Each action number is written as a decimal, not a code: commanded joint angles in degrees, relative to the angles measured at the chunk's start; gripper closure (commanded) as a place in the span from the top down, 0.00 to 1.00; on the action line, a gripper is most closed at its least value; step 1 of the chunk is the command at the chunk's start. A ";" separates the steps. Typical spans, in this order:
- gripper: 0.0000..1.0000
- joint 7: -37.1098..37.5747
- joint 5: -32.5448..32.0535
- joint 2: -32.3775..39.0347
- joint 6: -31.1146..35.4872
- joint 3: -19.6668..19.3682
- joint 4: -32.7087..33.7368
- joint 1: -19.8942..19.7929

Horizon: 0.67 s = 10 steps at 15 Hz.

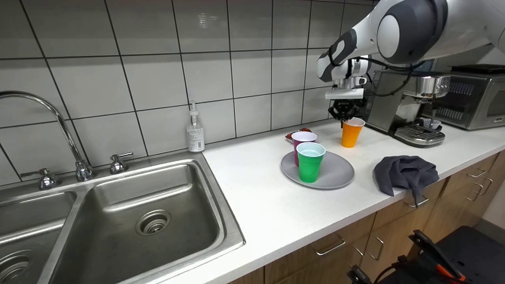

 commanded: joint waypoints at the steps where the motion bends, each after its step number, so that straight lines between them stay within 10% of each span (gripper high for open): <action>1: 0.01 -0.20 0.82 -2.48 -1.16 0.40 -1.55 -0.28; 10: 0.01 -1.20 0.19 -10.23 1.70 0.23 -11.60 1.26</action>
